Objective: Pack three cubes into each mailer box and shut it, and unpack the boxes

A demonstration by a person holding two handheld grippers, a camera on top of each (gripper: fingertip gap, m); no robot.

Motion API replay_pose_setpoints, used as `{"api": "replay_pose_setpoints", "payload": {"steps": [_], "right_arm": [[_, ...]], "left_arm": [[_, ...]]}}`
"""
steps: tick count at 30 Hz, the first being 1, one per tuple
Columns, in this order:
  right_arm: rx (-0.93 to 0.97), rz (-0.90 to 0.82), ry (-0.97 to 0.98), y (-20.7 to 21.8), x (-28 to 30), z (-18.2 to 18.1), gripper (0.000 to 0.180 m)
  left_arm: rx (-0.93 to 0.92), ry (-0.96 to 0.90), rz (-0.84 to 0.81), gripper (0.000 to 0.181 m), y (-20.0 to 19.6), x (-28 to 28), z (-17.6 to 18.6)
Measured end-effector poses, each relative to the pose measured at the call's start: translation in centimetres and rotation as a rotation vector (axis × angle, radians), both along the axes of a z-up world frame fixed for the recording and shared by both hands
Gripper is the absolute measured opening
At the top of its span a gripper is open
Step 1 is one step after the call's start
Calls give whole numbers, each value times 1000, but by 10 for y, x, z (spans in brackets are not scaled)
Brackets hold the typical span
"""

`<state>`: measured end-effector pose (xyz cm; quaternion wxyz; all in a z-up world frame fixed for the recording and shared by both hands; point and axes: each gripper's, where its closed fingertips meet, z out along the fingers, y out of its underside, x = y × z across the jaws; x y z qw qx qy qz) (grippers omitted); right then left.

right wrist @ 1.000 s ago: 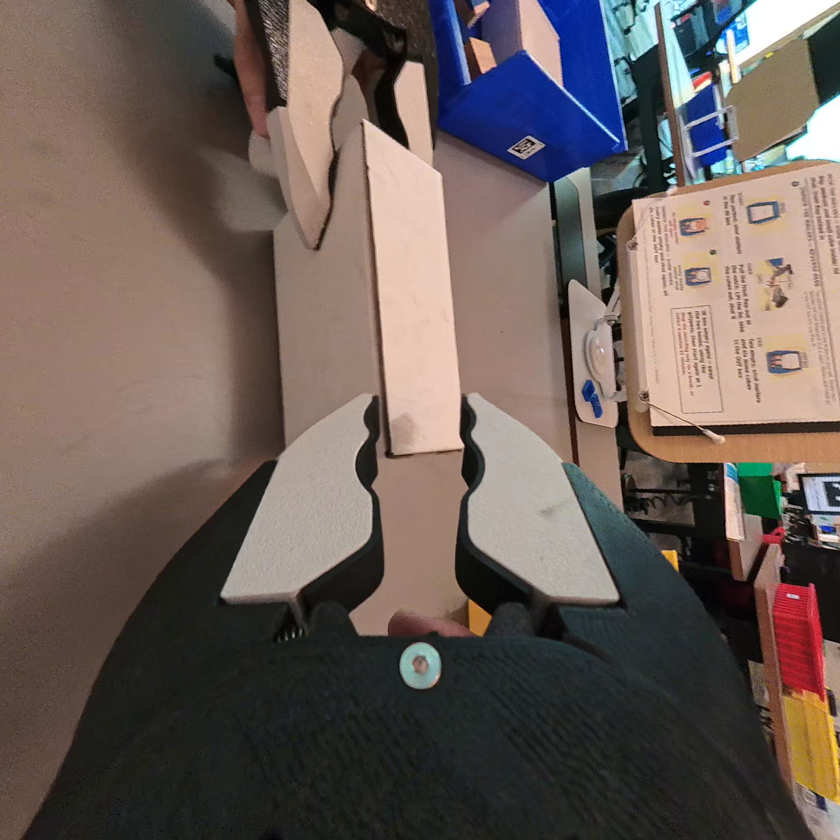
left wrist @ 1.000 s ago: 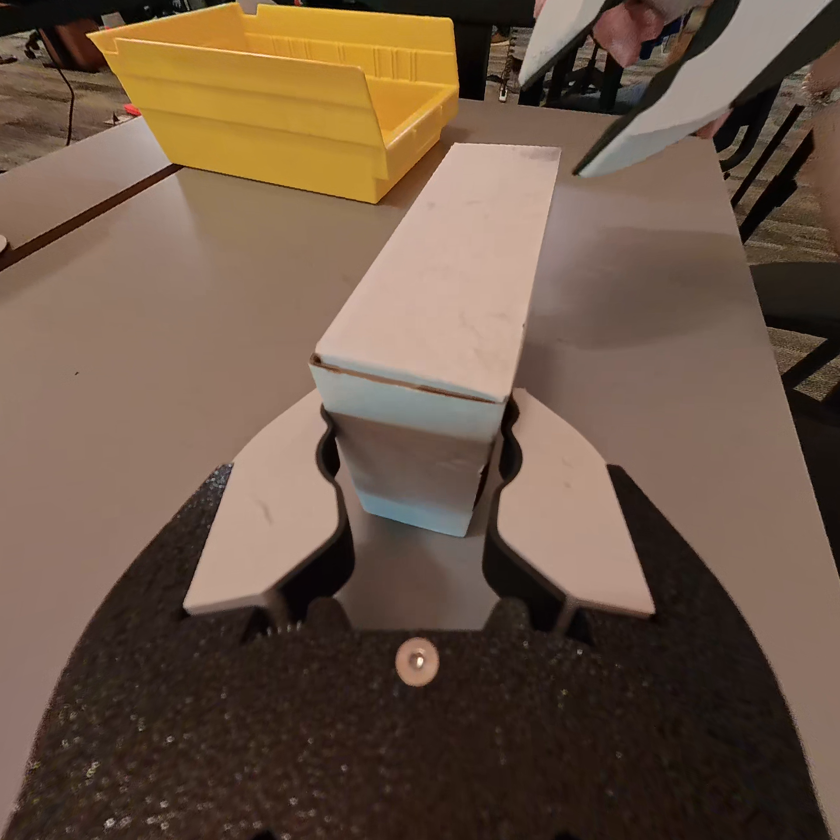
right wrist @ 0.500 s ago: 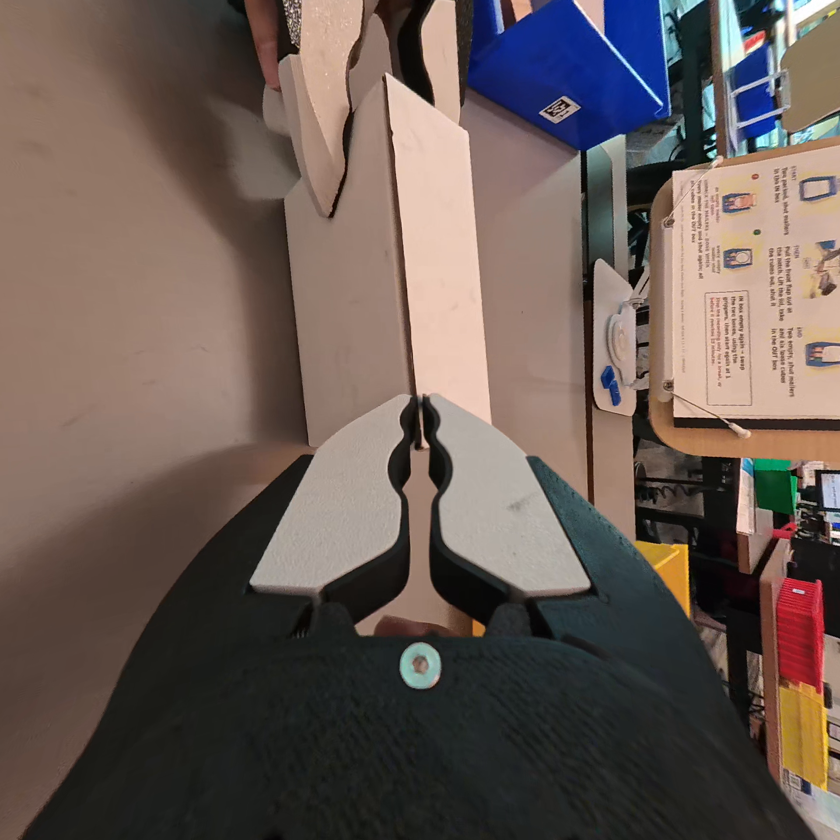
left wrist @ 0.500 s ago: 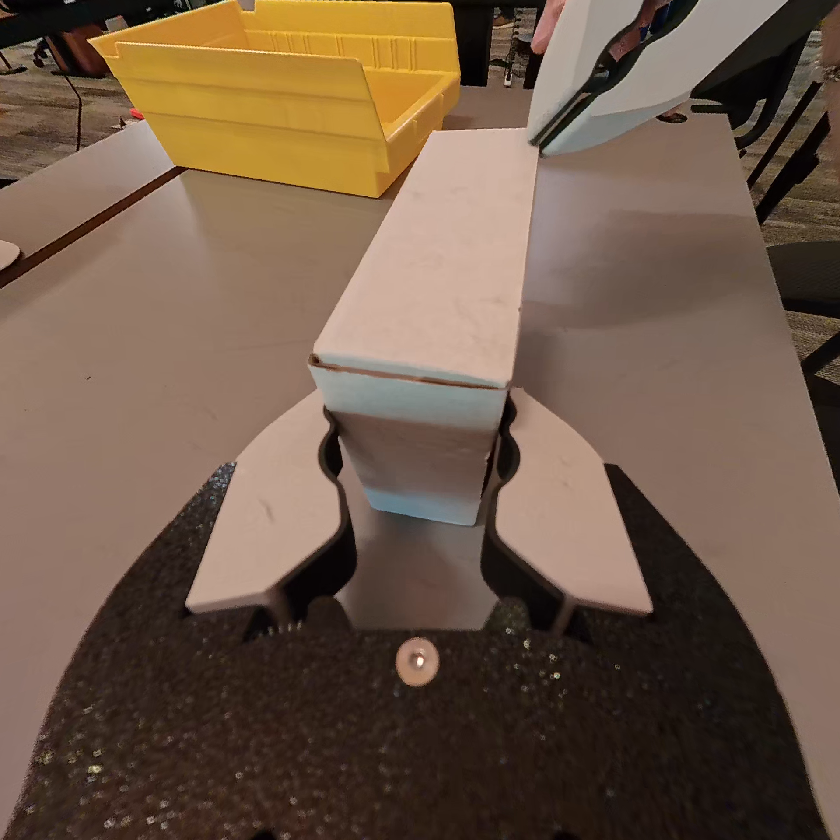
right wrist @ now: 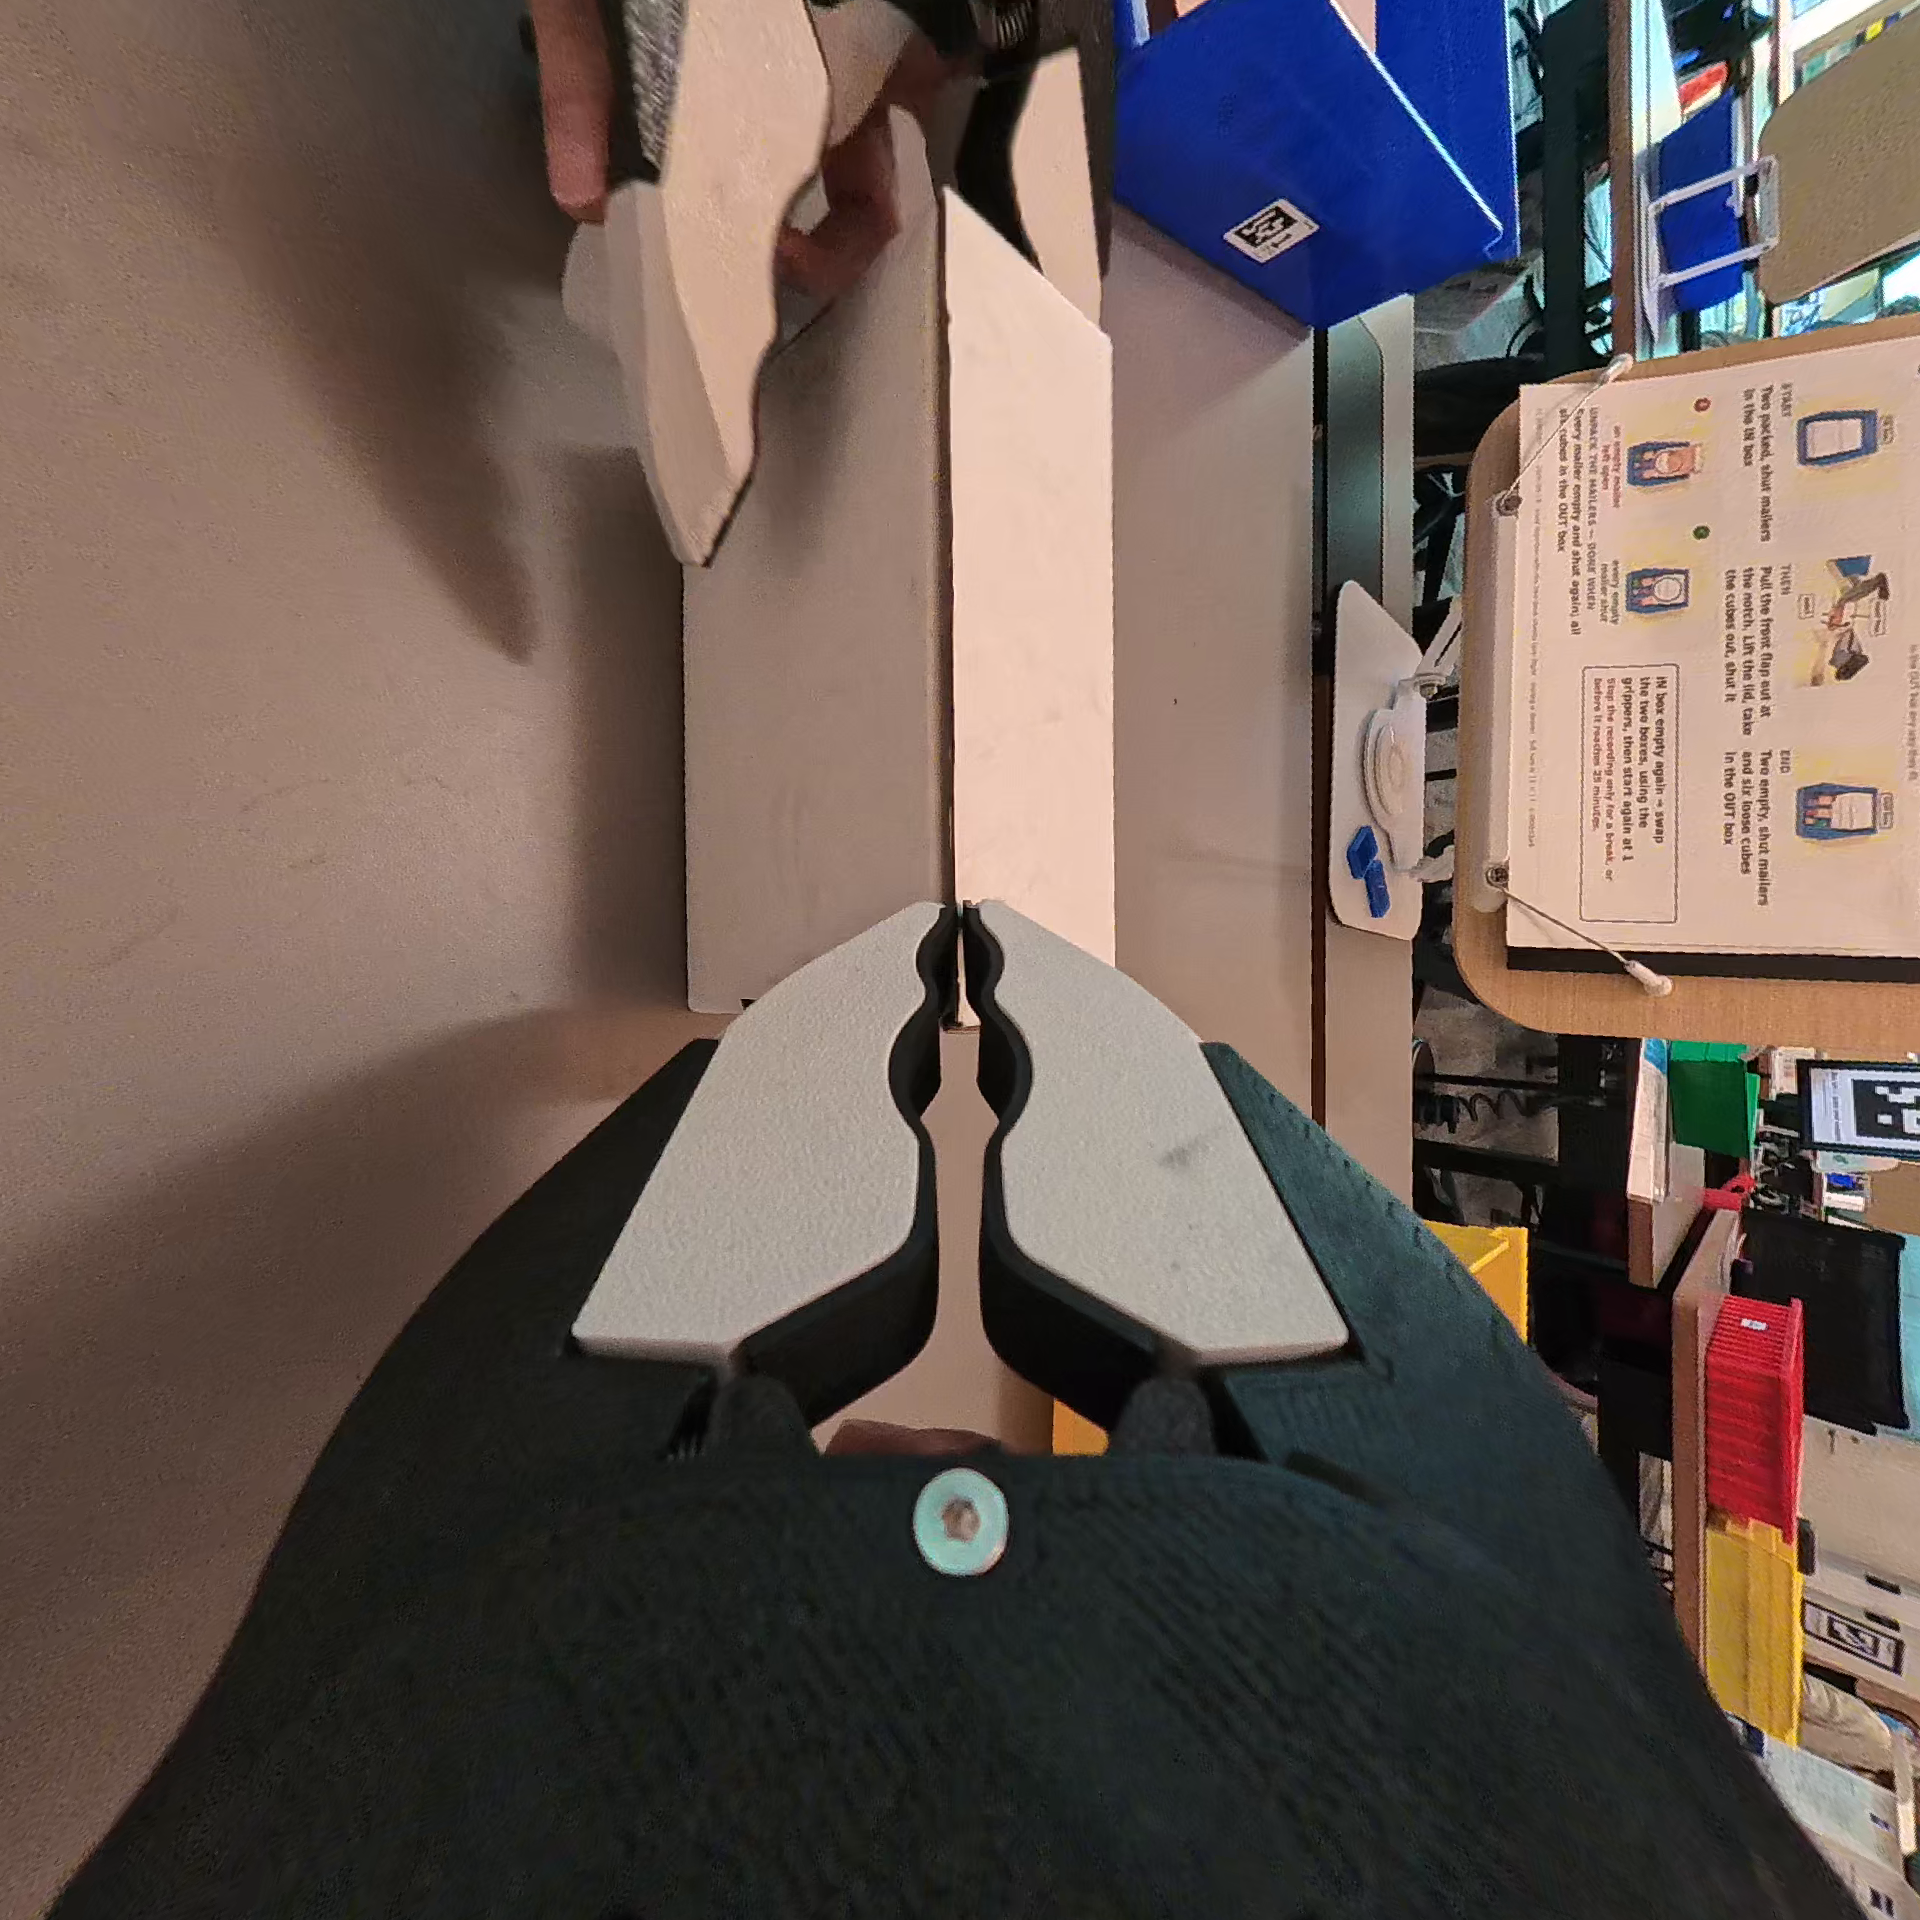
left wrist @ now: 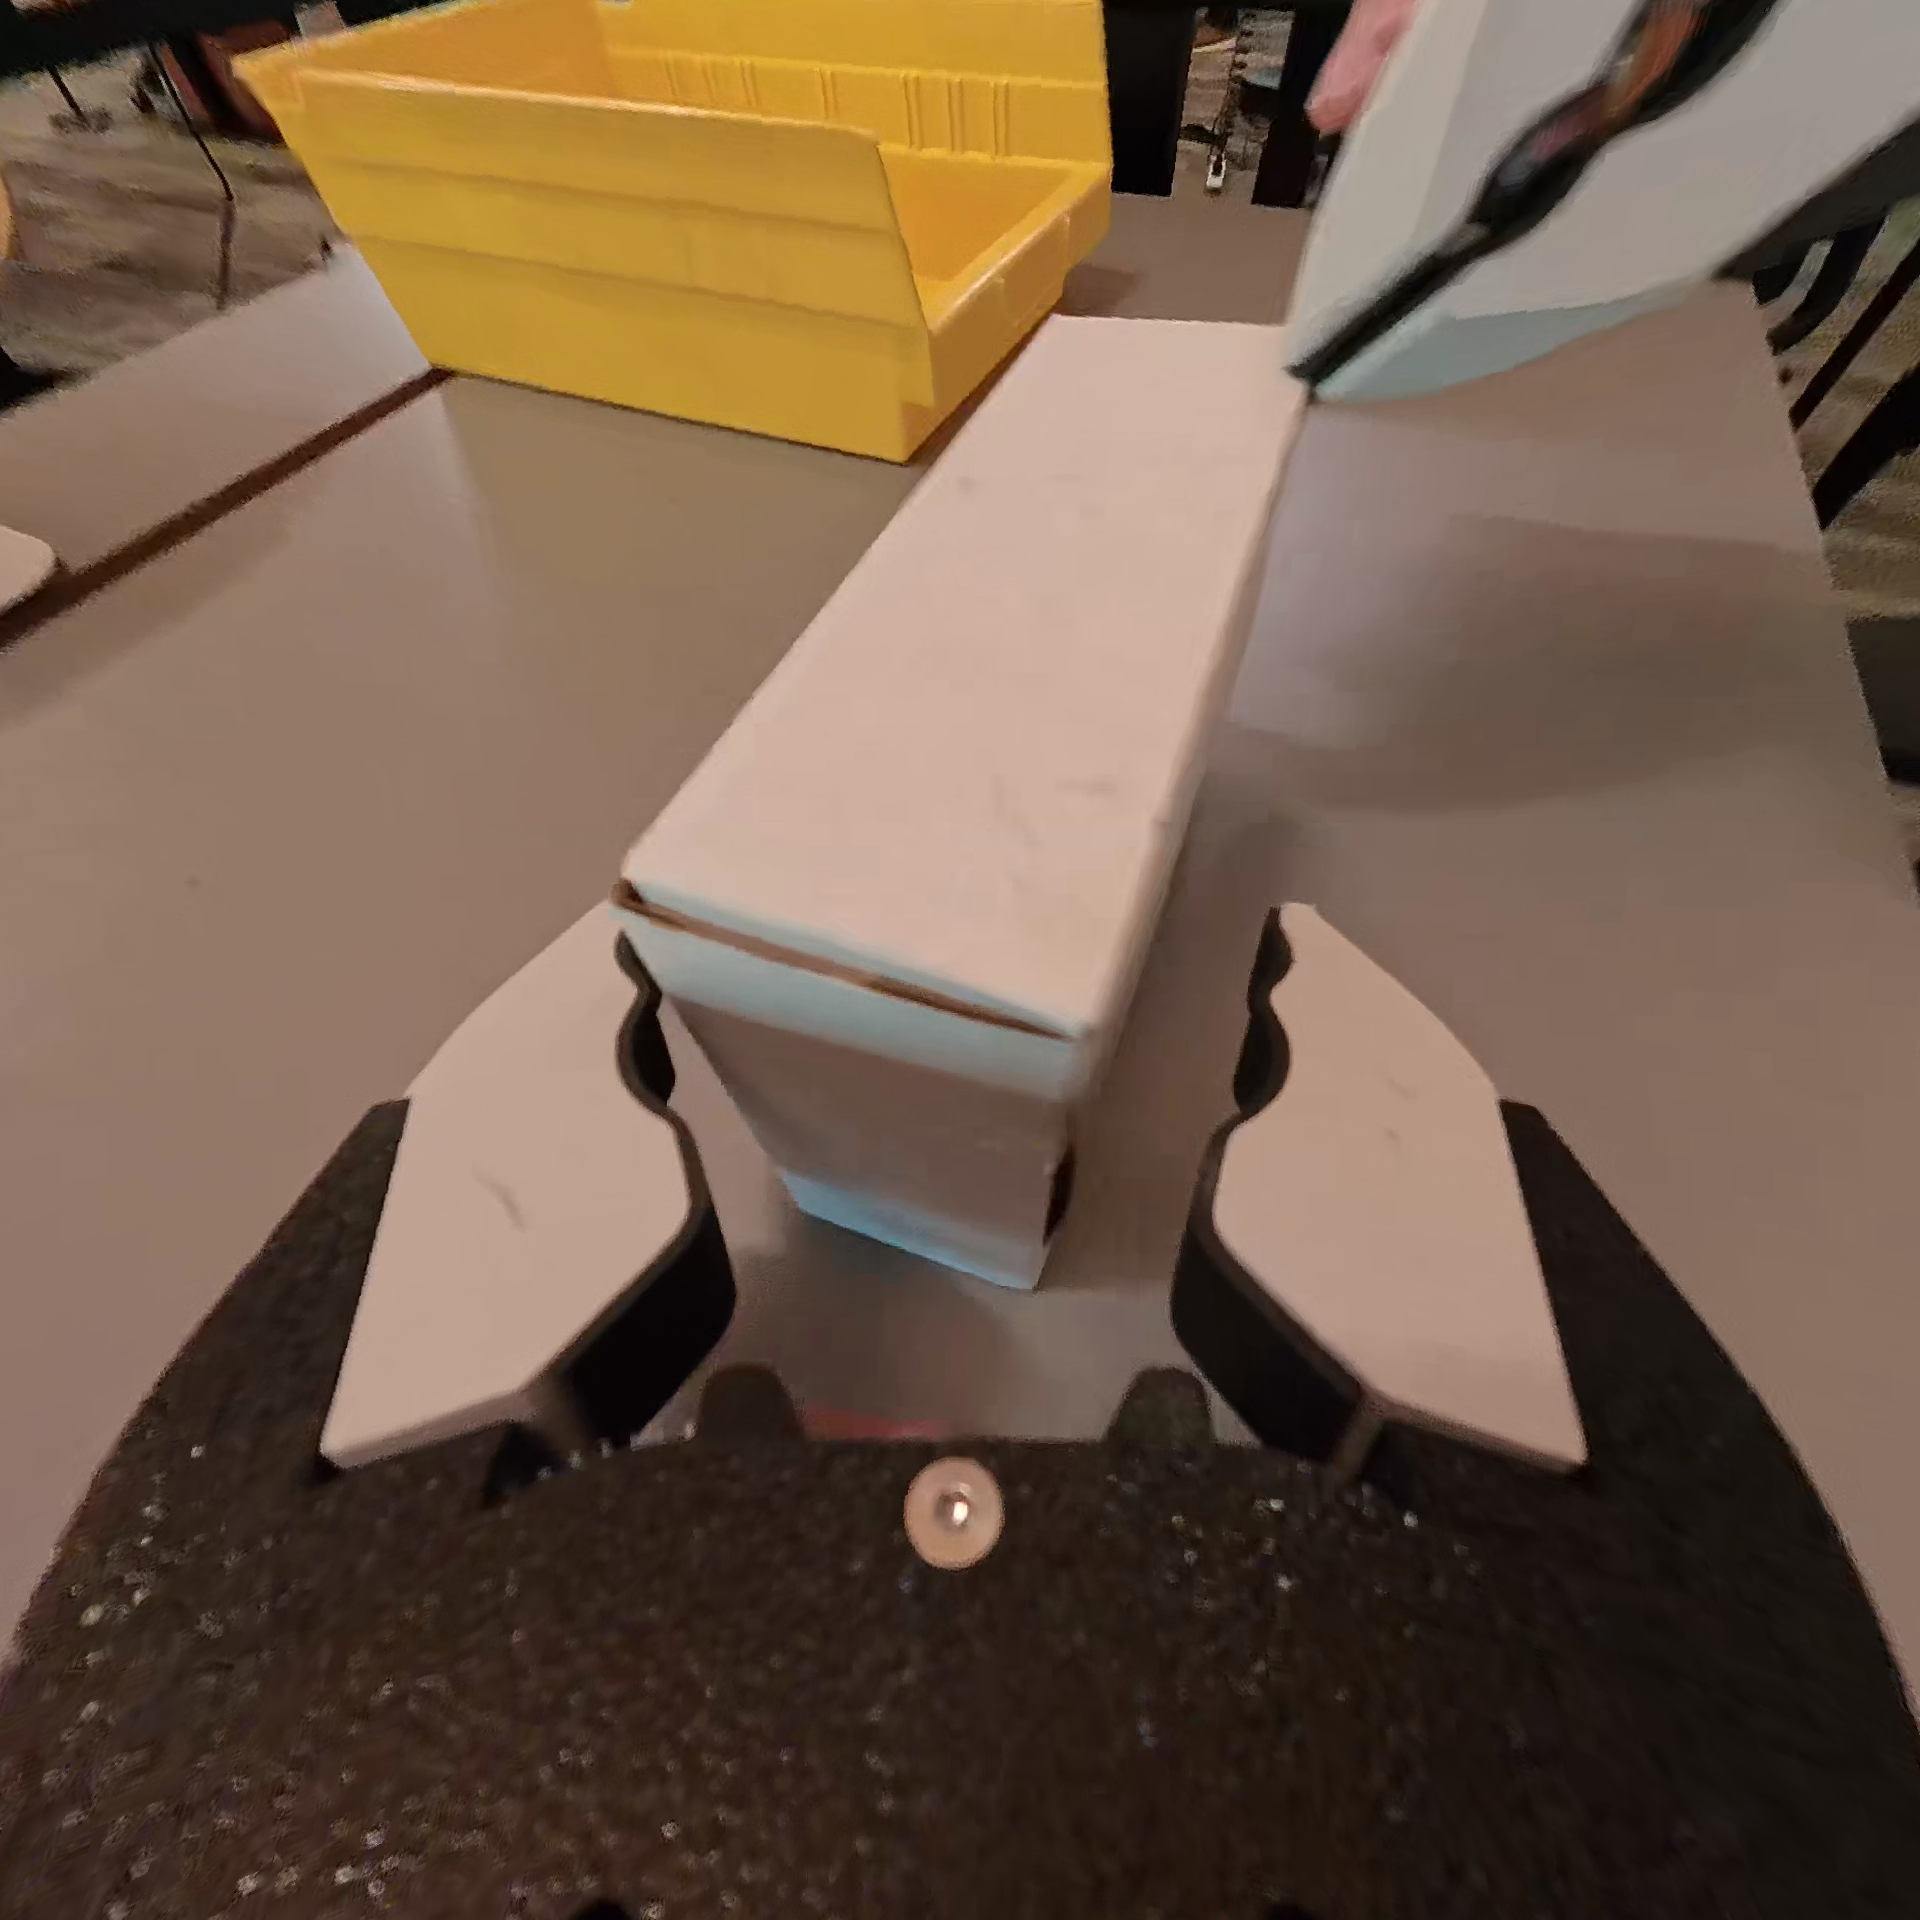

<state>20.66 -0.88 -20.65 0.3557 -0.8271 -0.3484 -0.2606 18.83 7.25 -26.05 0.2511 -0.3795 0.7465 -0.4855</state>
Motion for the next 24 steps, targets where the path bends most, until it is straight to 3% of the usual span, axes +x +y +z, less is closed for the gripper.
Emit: {"api": "replay_pose_setpoints", "payload": {"steps": [4,6,9,16,20,24], "right_arm": [[11,5,13,1,0,0,1],[14,4,18,1,0,0,1],[4,-13,12,-3,4,-1,1],[17,-8,29,-6,6,0,3],[61,2,-17,-2,9,6,19],[65,15,-65,-1,9,8,23]], "left_arm": [[-147,146,-70,106,-11,6,-4],[-42,141,-55,113,-10,13,-13],[142,84,-31,103,-3,21,-22],[145,81,-51,102,-6,24,-22],[135,89,-61,99,-7,24,-22],[133,91,-61,98,-7,24,-22]]}}
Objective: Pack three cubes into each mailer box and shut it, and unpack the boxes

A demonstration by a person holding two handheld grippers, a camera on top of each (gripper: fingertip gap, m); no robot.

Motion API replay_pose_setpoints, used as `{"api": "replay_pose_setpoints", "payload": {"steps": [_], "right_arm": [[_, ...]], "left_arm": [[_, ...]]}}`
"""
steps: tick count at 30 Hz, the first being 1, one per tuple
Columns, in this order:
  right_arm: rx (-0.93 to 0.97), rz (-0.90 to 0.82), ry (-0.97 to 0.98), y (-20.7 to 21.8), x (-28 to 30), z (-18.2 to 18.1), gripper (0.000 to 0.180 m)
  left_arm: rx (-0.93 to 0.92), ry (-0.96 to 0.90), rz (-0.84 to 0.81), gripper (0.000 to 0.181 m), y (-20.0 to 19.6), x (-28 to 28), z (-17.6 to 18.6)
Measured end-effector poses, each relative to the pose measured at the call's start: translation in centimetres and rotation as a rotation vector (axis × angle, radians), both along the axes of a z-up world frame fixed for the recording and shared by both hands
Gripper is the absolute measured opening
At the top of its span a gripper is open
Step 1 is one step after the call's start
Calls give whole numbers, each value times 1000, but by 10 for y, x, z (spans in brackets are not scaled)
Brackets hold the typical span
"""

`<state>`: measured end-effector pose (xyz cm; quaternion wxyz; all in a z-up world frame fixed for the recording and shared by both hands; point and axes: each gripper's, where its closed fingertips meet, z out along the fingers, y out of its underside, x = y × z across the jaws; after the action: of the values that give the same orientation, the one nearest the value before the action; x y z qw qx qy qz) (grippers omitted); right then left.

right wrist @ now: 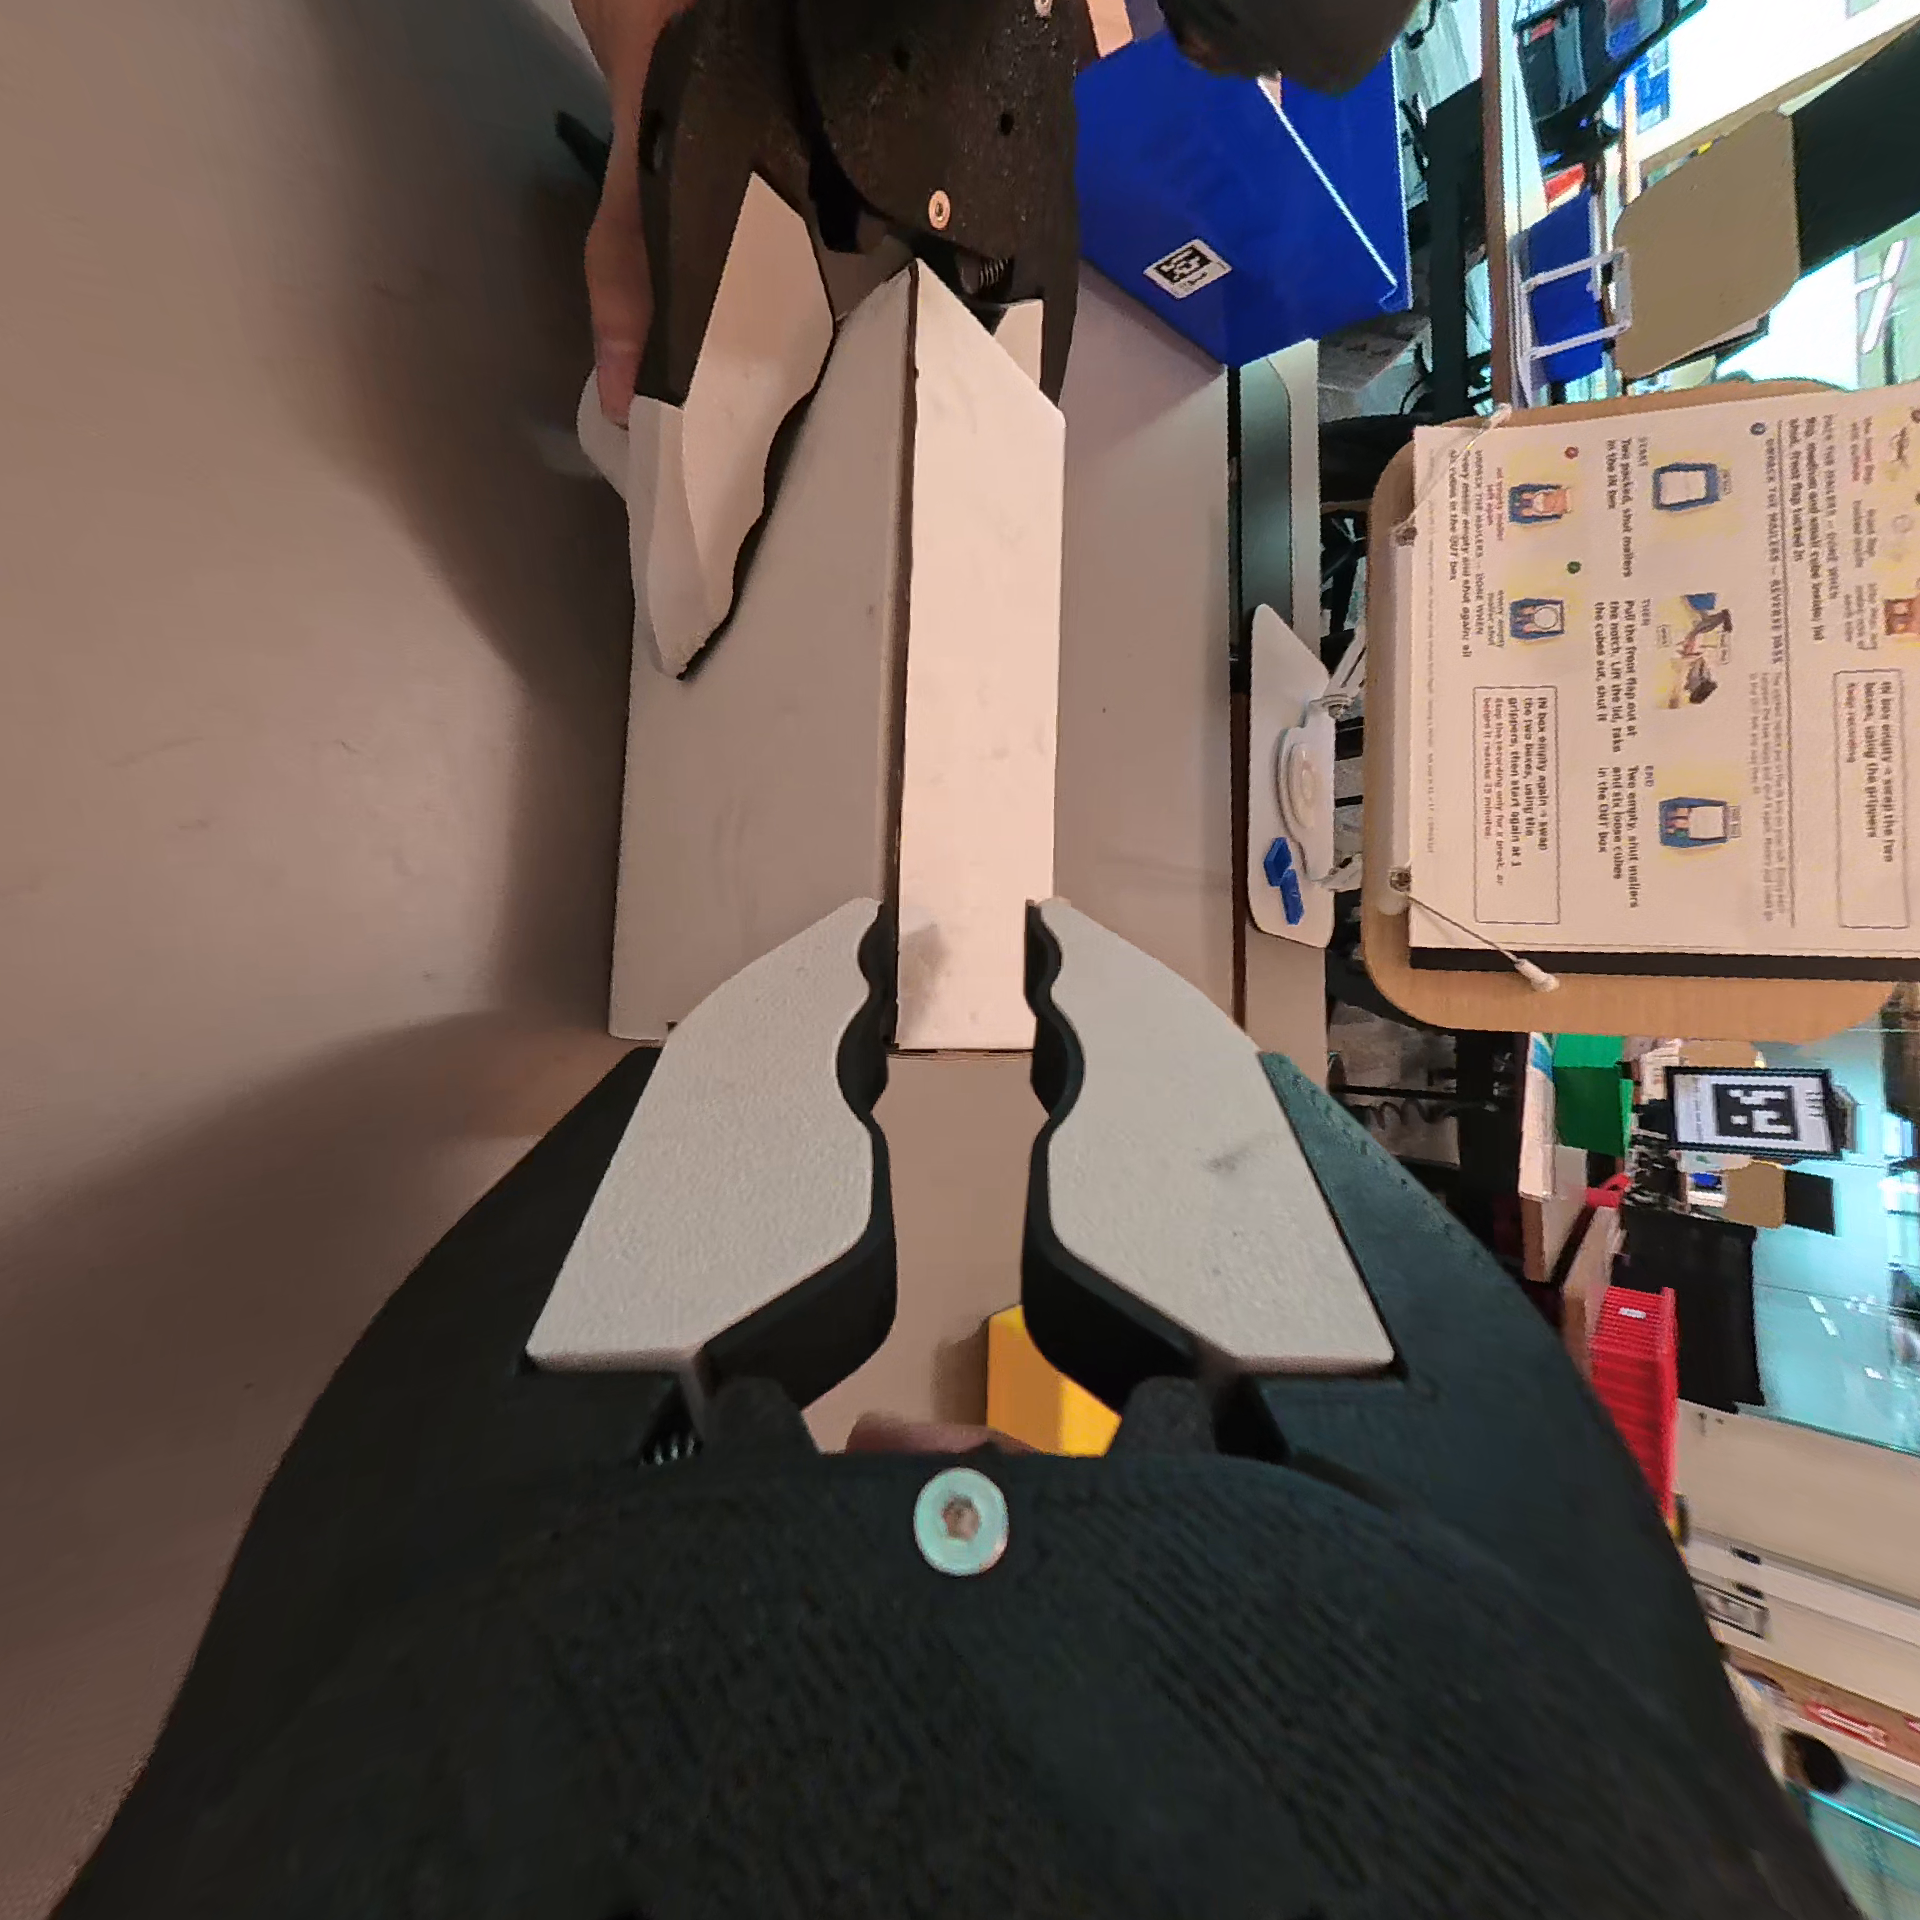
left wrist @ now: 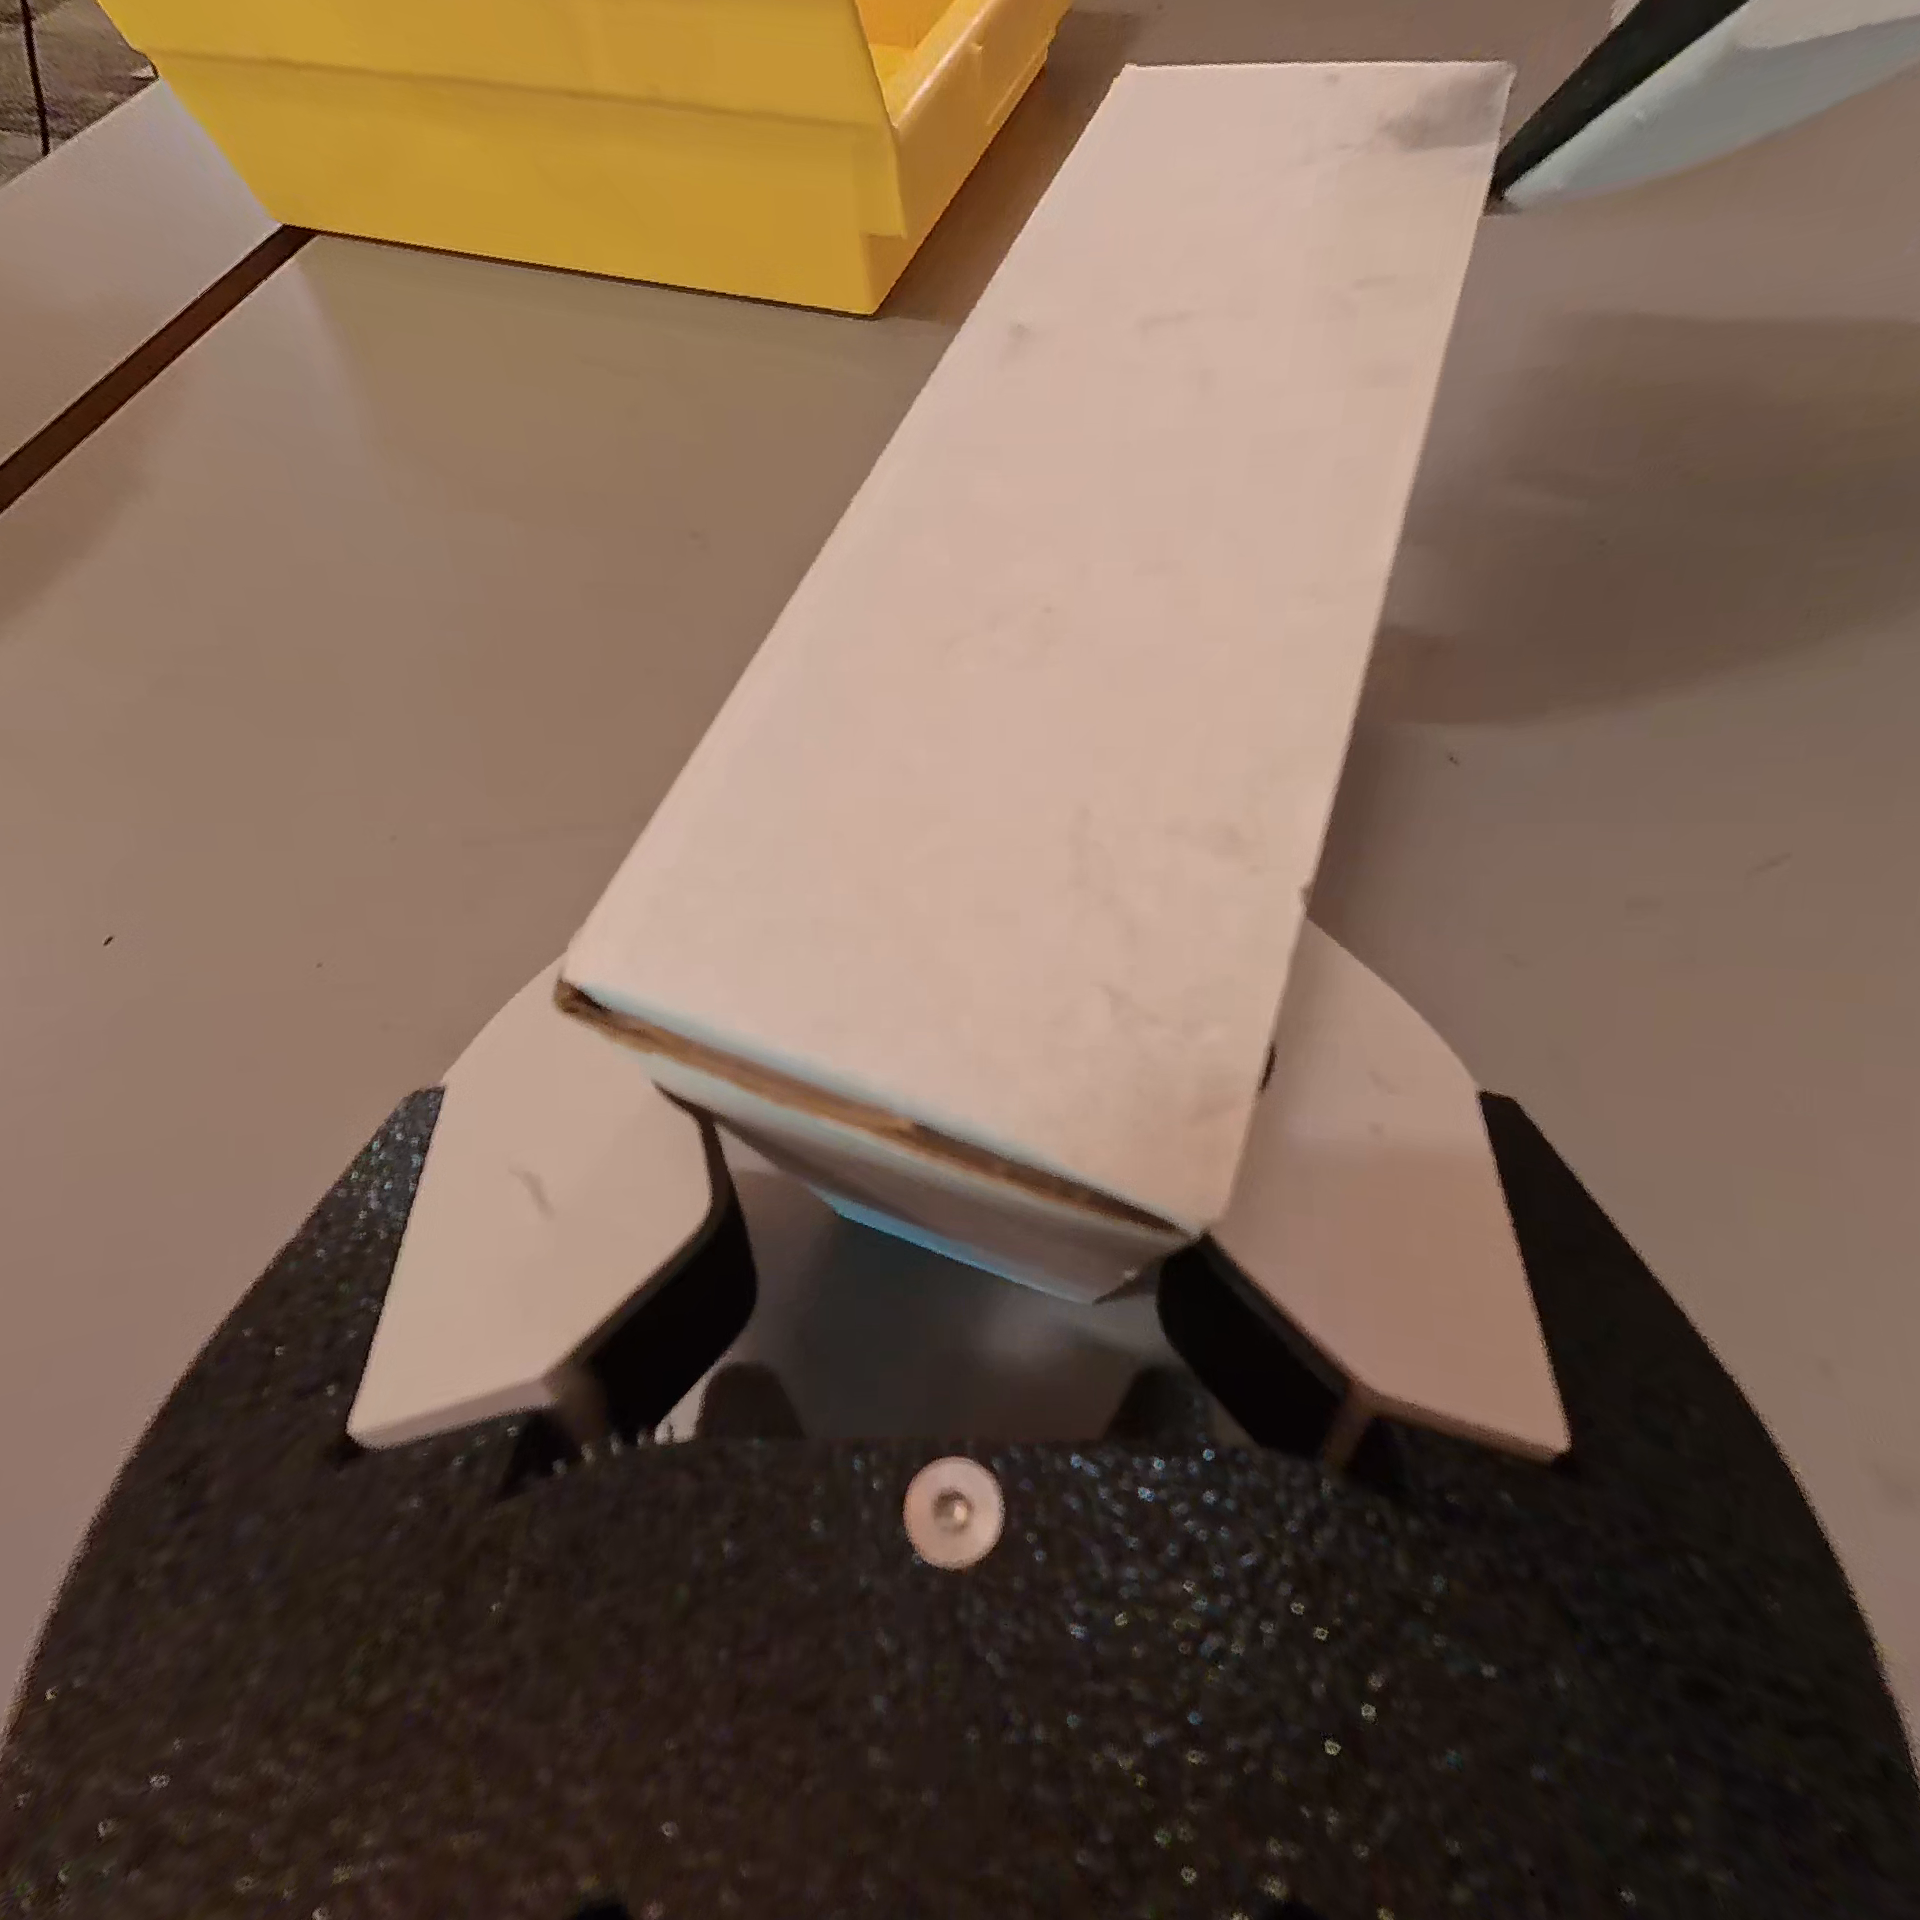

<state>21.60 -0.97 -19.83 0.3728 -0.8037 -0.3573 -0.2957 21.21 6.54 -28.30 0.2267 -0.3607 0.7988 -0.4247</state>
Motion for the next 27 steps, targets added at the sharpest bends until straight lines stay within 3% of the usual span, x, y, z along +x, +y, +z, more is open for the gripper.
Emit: {"api": "replay_pose_setpoints", "payload": {"steps": [4,14,18,27], "right_arm": [[26,3,-68,2,2,5,34],[138,-35,-91,9,14,19,42],[89,-35,-86,5,13,13,43],[-62,2,-413,5,10,6,34]], "left_arm": [[-4,3,-3,98,0,0,0],[-1,1,37,95,4,3,0],[24,-9,37,96,2,3,-1],[21,-6,39,95,1,5,-1]]}}
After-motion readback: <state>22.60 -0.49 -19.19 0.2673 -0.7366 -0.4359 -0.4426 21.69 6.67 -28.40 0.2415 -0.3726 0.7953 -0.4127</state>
